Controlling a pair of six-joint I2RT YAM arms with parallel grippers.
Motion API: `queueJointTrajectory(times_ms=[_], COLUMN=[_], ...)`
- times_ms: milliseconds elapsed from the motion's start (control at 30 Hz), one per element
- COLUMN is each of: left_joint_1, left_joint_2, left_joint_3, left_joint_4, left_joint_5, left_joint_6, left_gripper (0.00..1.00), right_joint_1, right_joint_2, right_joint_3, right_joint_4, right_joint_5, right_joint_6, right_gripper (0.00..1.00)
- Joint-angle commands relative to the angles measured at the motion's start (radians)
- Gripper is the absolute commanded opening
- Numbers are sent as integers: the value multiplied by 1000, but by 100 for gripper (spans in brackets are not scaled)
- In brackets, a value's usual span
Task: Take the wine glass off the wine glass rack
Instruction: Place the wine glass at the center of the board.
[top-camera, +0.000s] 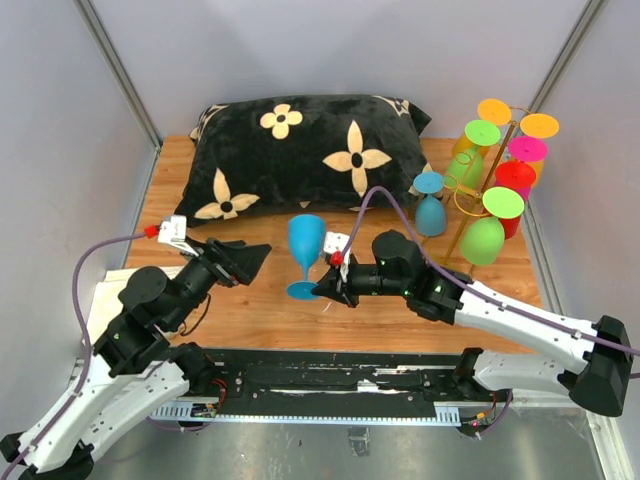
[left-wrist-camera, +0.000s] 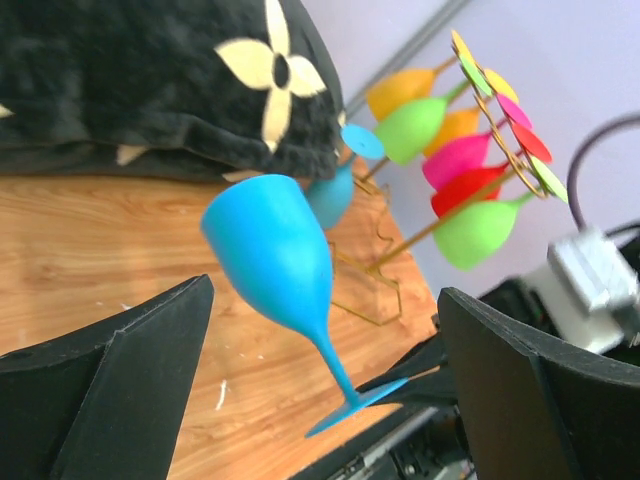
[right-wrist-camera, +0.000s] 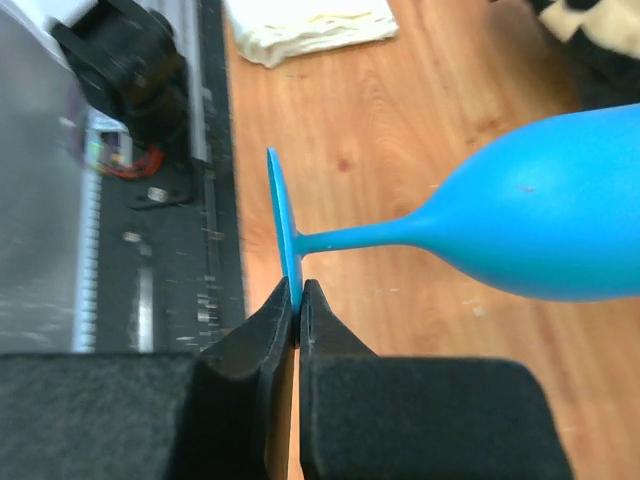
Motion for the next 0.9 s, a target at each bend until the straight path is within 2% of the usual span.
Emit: queueJointTrajectory(times_ms=[0,100,167,300,433,533,667,767,867], left_joint_1=[5,5,5,6,37,123,263,288,289], left_joint_2=[51,129,192,337,374,409,488,488,466], left_joint_3=[97,162,204,319,372,419,452,421,346], left_joint_4=[-160,-221,-257,-359,-322,-307,-310,-238,-79], left_joint_5=[-184,-209,-186,-187,-110,36,333,475,659], left_joint_6=[32,36,40,-17,48,96,110,107,57], left_gripper=[100,100,100,100,100,100,100,100,100], right_joint_1=[53,79,98,111,113,116,136,154,157], right_joint_2=[4,1,14,23,-8,-35,-61,-94,-122], right_joint_3=[-127,-248,-297,-371,-432,-445,-459,-465,-481], right_joint_4=[198,312,317,346,380,382,375,347,342], right_joint_5=[109,70,46,87,-16,-43,-15,3,7], right_joint_6=[-378,-488,-630,-754,-899,-921,-943,-944,-947], right_gripper=[1,1,1,1,1,1,1,1,1])
